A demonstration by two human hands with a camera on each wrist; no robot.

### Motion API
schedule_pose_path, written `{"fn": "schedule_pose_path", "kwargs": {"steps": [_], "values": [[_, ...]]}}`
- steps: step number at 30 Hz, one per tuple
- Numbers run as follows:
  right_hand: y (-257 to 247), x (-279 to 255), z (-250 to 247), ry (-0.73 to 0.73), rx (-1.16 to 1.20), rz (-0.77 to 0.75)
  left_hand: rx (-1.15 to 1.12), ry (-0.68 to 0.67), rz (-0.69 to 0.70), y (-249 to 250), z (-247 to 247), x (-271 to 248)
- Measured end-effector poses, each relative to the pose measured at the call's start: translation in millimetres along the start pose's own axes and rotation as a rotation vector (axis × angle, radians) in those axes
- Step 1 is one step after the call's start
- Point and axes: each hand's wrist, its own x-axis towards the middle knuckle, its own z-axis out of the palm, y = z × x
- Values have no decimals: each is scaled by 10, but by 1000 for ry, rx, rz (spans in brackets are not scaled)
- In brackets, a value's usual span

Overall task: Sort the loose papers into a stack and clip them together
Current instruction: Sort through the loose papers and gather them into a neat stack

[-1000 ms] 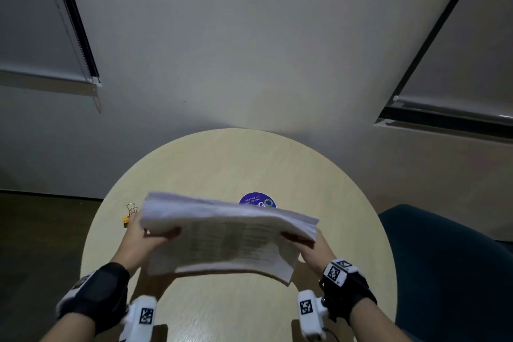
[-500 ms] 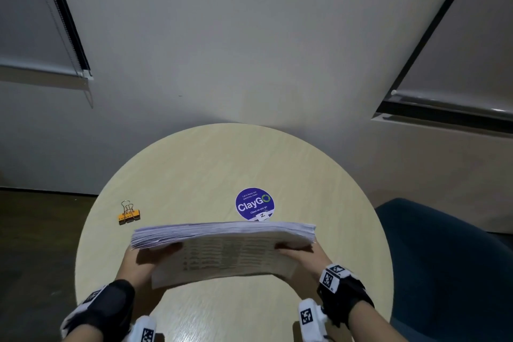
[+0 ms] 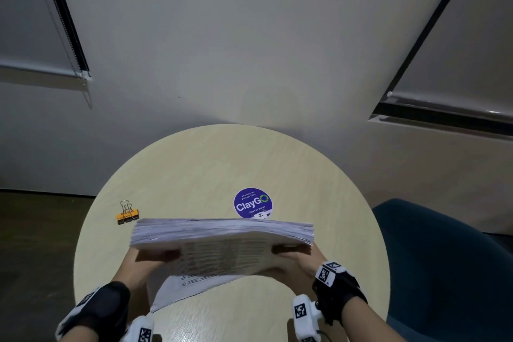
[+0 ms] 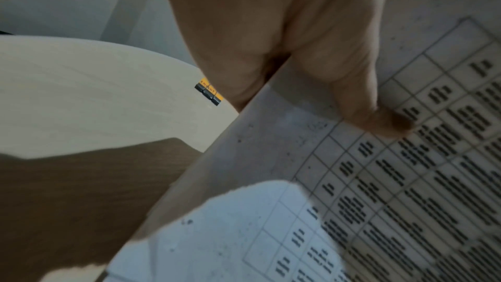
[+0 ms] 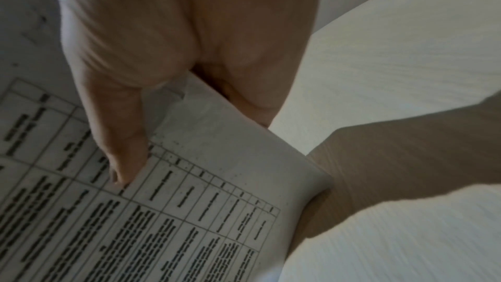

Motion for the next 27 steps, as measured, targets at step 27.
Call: {"fn": "schedule_pose_path", "kwargs": {"steps": [27], "values": [[-351, 378, 22, 84, -498, -242, 941, -415, 435, 1096, 401, 693]]}}
